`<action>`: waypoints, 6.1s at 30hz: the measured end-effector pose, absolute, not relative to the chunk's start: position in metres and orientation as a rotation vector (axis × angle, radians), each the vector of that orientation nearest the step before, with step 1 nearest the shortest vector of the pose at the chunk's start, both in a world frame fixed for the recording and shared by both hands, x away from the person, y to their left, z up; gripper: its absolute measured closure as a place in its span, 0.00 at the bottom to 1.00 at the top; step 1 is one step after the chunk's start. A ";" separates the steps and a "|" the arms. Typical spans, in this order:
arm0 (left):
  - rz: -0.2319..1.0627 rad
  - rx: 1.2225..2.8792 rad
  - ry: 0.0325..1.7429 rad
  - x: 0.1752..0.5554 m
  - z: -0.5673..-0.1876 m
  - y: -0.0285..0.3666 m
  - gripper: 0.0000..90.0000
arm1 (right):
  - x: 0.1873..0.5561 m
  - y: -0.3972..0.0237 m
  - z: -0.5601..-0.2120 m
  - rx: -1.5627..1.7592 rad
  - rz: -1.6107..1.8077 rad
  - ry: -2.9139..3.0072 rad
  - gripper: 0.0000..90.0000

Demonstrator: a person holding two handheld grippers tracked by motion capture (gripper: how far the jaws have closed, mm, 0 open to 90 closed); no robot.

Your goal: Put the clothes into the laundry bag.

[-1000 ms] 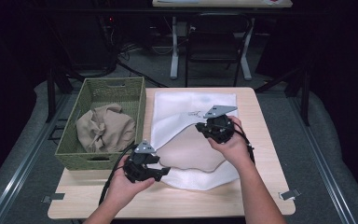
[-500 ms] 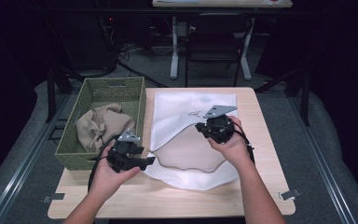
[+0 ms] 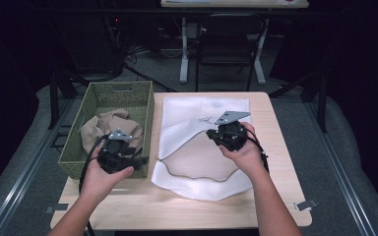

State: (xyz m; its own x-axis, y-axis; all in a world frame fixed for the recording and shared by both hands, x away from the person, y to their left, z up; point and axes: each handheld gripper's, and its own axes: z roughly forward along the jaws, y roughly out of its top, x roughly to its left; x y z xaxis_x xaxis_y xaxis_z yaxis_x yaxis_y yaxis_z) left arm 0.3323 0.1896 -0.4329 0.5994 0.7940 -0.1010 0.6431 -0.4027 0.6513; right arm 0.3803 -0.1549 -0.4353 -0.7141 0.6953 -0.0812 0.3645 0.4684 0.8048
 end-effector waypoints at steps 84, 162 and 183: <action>0.300 2.069 1.752 0.465 -0.467 0.278 0.34 | 0.382 -0.154 -0.438 0.891 1.128 2.328 0.97; 0.210 2.182 1.944 0.500 -0.528 0.268 0.02 | 0.382 -0.155 -0.439 0.891 1.134 2.330 0.96; 0.161 2.192 1.946 0.503 -0.534 0.270 0.01 | 0.381 -0.154 -0.439 0.891 1.132 2.331 0.96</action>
